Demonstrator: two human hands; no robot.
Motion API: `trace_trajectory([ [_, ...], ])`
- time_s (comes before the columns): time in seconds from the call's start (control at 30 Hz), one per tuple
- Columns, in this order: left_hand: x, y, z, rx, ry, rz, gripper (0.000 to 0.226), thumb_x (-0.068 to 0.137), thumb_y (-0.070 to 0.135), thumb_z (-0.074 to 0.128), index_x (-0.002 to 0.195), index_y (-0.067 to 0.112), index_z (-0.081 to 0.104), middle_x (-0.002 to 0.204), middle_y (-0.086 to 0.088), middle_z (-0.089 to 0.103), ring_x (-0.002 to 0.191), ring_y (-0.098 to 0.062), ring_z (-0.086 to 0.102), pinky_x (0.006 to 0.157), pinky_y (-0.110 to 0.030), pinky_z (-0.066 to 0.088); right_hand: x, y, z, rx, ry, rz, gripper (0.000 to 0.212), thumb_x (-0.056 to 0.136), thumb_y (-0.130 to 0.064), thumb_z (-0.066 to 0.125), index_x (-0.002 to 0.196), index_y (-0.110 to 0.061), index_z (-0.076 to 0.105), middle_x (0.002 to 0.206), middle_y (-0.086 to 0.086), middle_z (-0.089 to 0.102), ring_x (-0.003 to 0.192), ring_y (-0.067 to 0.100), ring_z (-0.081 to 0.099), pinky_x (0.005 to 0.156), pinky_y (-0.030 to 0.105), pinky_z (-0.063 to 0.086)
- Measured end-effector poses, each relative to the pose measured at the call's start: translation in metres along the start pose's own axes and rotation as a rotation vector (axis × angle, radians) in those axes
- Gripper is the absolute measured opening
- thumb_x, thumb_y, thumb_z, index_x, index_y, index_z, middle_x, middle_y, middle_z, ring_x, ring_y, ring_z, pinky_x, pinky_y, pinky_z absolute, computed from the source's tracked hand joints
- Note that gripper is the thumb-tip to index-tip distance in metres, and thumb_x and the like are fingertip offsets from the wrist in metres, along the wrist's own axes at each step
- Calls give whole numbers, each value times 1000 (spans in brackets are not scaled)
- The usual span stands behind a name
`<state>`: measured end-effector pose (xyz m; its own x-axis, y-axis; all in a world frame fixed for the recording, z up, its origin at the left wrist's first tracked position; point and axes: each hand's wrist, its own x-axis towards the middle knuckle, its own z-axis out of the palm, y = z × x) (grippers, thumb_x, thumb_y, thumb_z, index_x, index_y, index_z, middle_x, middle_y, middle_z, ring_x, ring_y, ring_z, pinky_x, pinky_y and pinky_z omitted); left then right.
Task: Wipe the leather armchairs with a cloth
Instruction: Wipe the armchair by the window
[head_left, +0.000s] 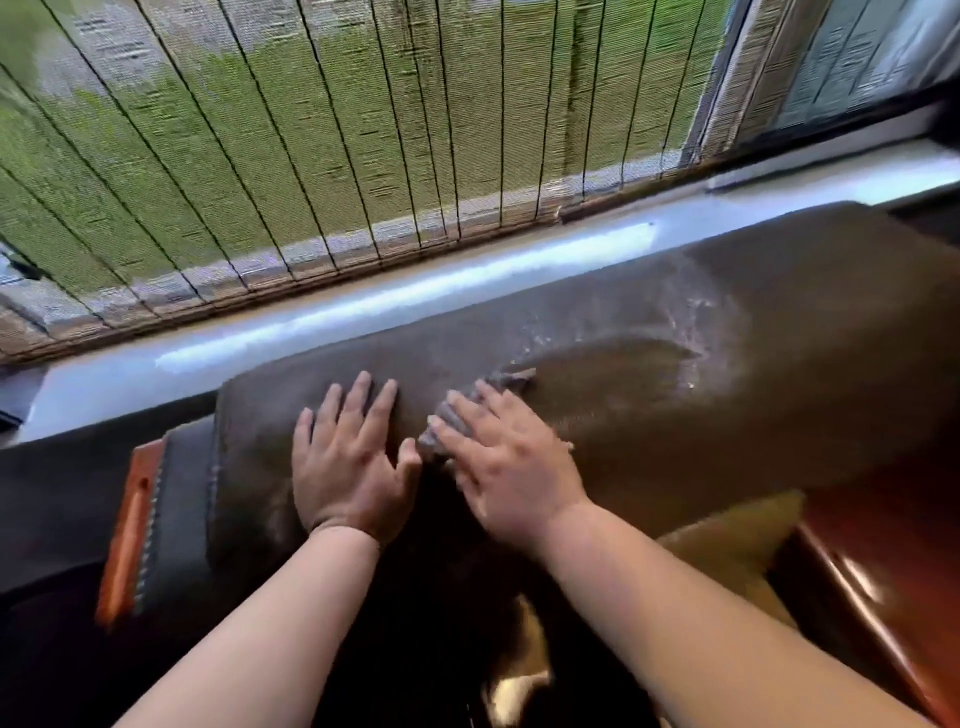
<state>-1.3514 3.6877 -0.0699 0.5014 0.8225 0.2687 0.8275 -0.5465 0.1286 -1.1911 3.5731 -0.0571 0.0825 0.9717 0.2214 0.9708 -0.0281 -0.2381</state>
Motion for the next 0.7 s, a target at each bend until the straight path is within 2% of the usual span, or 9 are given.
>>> trace_trajectory([
  [0.07, -1, 0, 2, 6, 12, 5, 75, 83, 52, 40, 148, 24, 62, 158, -7, 53, 147, -36, 46, 123, -56, 28, 6, 28, -9, -34, -42, -51, 53, 96, -30, 64, 148, -21, 58, 157, 11, 50, 147, 38, 43, 122, 51, 33],
  [0.17, -1, -1, 5, 20, 22, 0, 78, 82, 53, 40, 152, 24, 58, 161, -6, 50, 150, -35, 43, 125, -56, 25, 22, 97, -31, -86, -26, 391, 52, 107, -38, 41, 157, -26, 41, 168, 8, 33, 155, 33, 26, 127, 47, 20],
  [0.23, -1, -1, 7, 17, 38, -6, 81, 81, 52, 41, 155, 21, 53, 162, -6, 49, 150, -35, 43, 125, -56, 25, 35, 106, -42, -68, -27, 625, 54, 109, -40, 31, 161, -25, 33, 170, 9, 25, 157, 35, 18, 129, 49, 16],
  [0.3, -1, -1, 8, 16, 52, -5, 85, 80, 51, 42, 157, 16, 51, 161, -7, 50, 149, -35, 45, 124, -57, 28, 47, 63, -28, -22, -54, 531, 55, 108, -39, 29, 161, -25, 32, 171, 10, 23, 158, 36, 15, 129, 47, 12],
  [0.4, 0, -3, 11, 7, 88, -5, 85, 82, 51, 42, 153, 7, 54, 158, -13, 52, 145, -38, 51, 120, -61, 34, 46, -19, 6, 67, -152, 93, 56, 104, -36, 41, 158, -25, 40, 170, 11, 27, 157, 36, 18, 128, 45, 5],
  [0.47, 0, -4, 14, 24, 84, -1, 84, 82, 51, 42, 152, 6, 55, 158, -13, 52, 145, -39, 51, 121, -60, 34, 54, -16, 6, 50, -203, -26, 55, 106, -35, 41, 159, -23, 39, 170, 9, 26, 158, 33, 18, 128, 43, 4],
  [0.53, 0, -4, 15, 42, 74, -3, 86, 81, 51, 42, 153, 7, 54, 161, -11, 49, 147, -37, 47, 123, -58, 30, 73, 27, -6, -34, -211, 41, 54, 108, -35, 36, 161, -24, 35, 171, 7, 24, 157, 32, 20, 128, 45, 10],
  [0.6, -1, -4, 15, 51, 68, -2, 86, 81, 52, 42, 154, 8, 52, 162, -10, 47, 149, -35, 45, 124, -57, 28, 88, 82, -25, -141, -182, 241, 49, 109, -35, 33, 157, -23, 38, 166, 10, 33, 151, 34, 29, 125, 49, 23],
  [0.7, -1, -4, 14, 53, 68, -4, 86, 81, 53, 42, 155, 9, 52, 163, -9, 47, 149, -35, 45, 125, -56, 28, 86, 123, -46, -46, -125, 533, 46, 110, -29, 32, 155, -21, 42, 164, 12, 35, 152, 38, 27, 127, 51, 21],
])
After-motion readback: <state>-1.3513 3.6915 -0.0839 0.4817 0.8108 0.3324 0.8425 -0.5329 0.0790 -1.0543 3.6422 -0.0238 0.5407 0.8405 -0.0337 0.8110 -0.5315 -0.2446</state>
